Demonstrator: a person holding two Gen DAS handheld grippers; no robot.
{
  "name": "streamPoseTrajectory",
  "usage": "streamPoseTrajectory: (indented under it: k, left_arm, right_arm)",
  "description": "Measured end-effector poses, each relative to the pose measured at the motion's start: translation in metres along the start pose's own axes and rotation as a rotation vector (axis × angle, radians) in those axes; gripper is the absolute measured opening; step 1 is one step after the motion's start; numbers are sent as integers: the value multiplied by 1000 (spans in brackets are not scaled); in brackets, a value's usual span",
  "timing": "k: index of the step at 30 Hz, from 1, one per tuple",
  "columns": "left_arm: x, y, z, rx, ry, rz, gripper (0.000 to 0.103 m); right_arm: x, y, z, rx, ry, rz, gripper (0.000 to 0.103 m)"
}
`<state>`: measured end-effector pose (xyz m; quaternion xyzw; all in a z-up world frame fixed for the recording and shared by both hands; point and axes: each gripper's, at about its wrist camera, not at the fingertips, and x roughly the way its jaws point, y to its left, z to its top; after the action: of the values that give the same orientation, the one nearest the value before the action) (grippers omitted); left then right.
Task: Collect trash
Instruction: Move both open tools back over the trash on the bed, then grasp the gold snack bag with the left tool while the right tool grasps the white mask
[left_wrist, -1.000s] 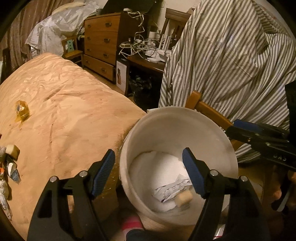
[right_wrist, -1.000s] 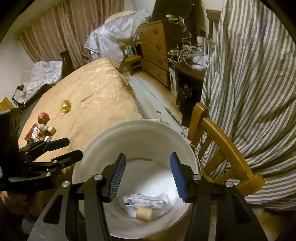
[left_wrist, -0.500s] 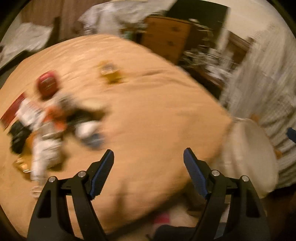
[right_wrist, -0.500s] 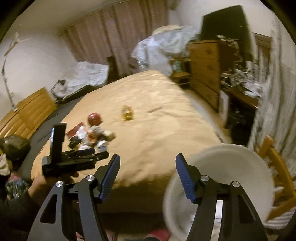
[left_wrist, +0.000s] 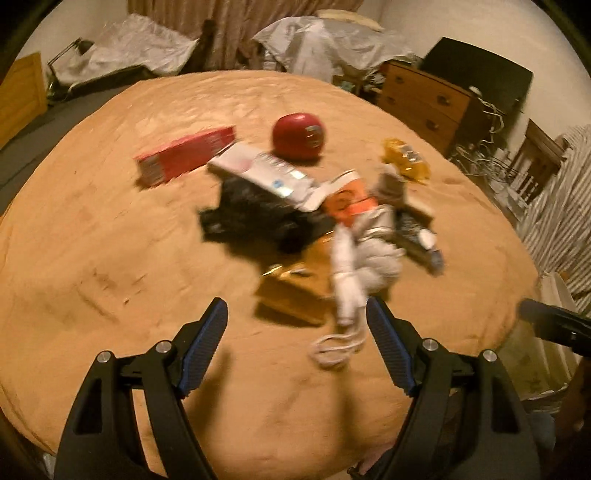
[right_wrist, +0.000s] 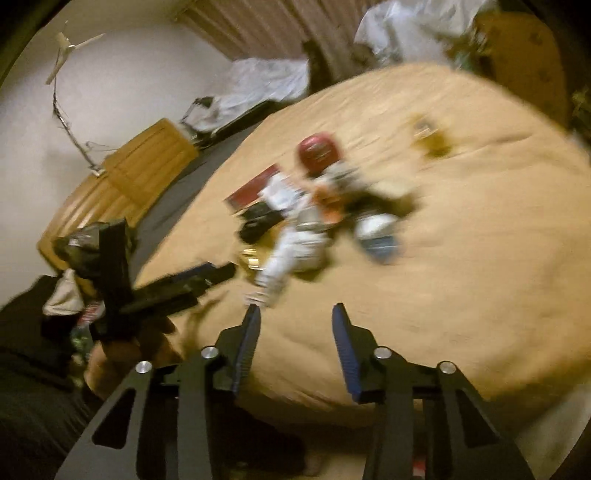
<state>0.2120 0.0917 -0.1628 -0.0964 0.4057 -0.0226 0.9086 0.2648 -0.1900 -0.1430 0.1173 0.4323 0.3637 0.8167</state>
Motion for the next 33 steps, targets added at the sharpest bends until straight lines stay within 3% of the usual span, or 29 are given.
streamPoseTrajectory:
  k: [3, 7, 12, 14, 22, 26, 30, 33]
  left_arm:
    - [3, 16, -5, -16, 9, -6, 74]
    - [4, 38, -8, -45, 10, -13, 74]
    - [4, 51, -8, -53, 13, -28, 74]
    - [5, 45, -7, -36, 14, -42, 74]
    - [25, 6, 2, 108, 35, -99, 74]
    - [50, -1, 8, 121, 78, -86, 74]
    - [60, -7, 14, 148, 84, -67, 71]
    - [64, -10, 19, 174, 88, -45, 71]
  right_arm:
    - [56, 13, 15, 39, 59, 55, 38]
    - [116, 21, 27, 71, 119, 47, 38]
    - [156, 16, 36, 81, 150, 0, 38]
    - [166, 13, 40, 64, 145, -37, 31]
    - [132, 15, 30, -123, 191, -164, 27]
    - [115, 7, 22, -161, 227, -199, 27]
    - [108, 13, 18, -211, 231, -192, 43]
    - [108, 24, 19, -282, 230, -221, 46]
